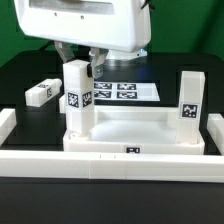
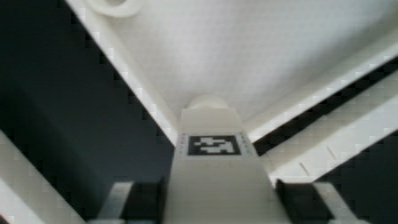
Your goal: Assemble desk
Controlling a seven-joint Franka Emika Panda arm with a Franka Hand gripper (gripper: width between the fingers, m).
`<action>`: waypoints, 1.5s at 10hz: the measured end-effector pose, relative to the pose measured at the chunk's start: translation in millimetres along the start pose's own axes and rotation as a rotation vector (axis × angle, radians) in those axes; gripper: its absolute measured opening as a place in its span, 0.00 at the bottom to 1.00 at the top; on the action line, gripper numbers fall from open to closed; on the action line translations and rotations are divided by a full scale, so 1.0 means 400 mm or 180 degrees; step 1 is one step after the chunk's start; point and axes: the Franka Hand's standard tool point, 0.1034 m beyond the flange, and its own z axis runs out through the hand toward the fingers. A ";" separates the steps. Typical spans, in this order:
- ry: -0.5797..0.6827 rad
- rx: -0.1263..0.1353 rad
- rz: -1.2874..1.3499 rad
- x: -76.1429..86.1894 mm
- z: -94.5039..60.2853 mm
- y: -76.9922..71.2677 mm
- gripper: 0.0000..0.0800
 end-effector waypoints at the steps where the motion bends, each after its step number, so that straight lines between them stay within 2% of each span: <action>1: -0.0006 0.0057 0.0328 -0.001 0.000 -0.005 0.36; 3: -0.0068 0.0244 0.0943 0.001 0.000 -0.015 0.36; 5: -0.0152 0.0332 0.1604 0.000 0.000 -0.022 0.36; 8: -0.0178 0.0334 0.1924 -0.003 0.001 -0.027 0.36; 10: -0.0160 0.0315 0.1522 -0.003 0.001 -0.027 0.68; 11: -0.0169 0.0310 0.1487 -0.006 0.001 -0.030 0.77; 15: -0.0117 0.0330 0.0467 -0.007 0.002 -0.029 0.81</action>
Offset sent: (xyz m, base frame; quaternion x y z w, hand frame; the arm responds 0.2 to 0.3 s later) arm 0.0010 -0.0015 0.0015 0.0287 -0.0256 0.2622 0.9642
